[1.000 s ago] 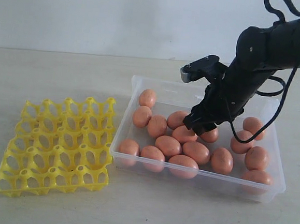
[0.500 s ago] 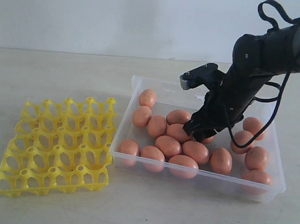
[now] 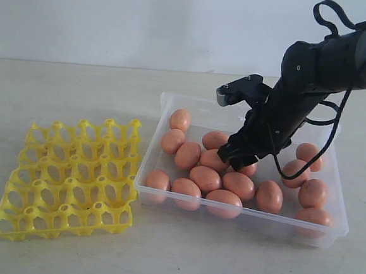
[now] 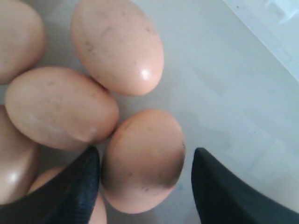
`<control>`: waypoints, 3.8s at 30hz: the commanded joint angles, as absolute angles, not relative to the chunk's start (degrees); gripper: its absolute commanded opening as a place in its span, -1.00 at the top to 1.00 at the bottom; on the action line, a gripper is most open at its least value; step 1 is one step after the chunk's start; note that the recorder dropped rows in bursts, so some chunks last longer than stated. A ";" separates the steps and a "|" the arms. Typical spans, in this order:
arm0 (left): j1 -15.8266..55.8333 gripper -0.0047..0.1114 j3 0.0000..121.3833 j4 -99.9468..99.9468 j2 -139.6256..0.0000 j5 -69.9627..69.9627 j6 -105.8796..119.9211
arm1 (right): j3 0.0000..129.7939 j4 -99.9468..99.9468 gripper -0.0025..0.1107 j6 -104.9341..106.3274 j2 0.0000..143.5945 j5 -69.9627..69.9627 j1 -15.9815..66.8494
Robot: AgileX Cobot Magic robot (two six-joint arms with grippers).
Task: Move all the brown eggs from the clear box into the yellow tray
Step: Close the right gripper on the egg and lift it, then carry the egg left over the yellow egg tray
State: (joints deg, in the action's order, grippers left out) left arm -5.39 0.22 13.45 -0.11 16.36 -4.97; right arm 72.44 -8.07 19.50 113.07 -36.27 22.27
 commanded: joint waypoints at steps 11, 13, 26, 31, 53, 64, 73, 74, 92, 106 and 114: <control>-5.12 0.55 0.00 13.34 0.00 16.24 -5.09 | 72.62 -8.67 -0.01 16.45 115.48 -35.55 23.48; -5.12 0.55 0.00 13.34 0.00 16.24 -5.09 | 72.62 -8.67 0.15 16.45 115.48 -35.66 23.48; -5.12 0.55 0.00 13.34 0.00 16.24 -5.09 | 72.62 -7.38 0.96 16.81 110.90 -33.58 23.48; -5.12 0.55 0.00 13.34 0.00 16.24 -5.09 | 72.62 -7.20 0.96 21.77 104.03 -27.24 26.50; -5.12 0.55 0.00 13.34 0.00 16.24 -5.09 | 75.64 -0.44 0.96 7.34 109.54 14.32 49.86; -5.12 0.55 0.00 13.34 0.00 16.24 -5.09 | 85.17 15.91 0.96 -16.26 120.54 21.84 51.41; -5.12 0.55 0.00 13.34 0.00 16.24 -5.09 | 93.20 33.35 0.96 -34.60 129.06 28.68 51.92; -5.12 0.55 0.00 13.34 0.00 16.24 -5.09 | 94.20 33.77 0.96 -35.46 130.13 28.55 51.92; -5.12 0.55 0.00 13.34 0.00 16.24 -5.09 | 102.23 35.01 0.96 -37.60 138.65 24.36 50.64; -5.12 0.55 0.00 13.34 0.00 16.24 -5.09 | 107.58 35.53 0.96 -39.26 143.29 22.20 50.51; -5.12 0.55 0.00 13.34 0.00 16.24 -5.09 | 108.14 35.79 0.96 -39.56 144.60 22.16 50.29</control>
State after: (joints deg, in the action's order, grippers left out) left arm -5.39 0.22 13.45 -0.11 16.36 -4.97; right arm 107.77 35.54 -39.17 144.52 21.68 50.74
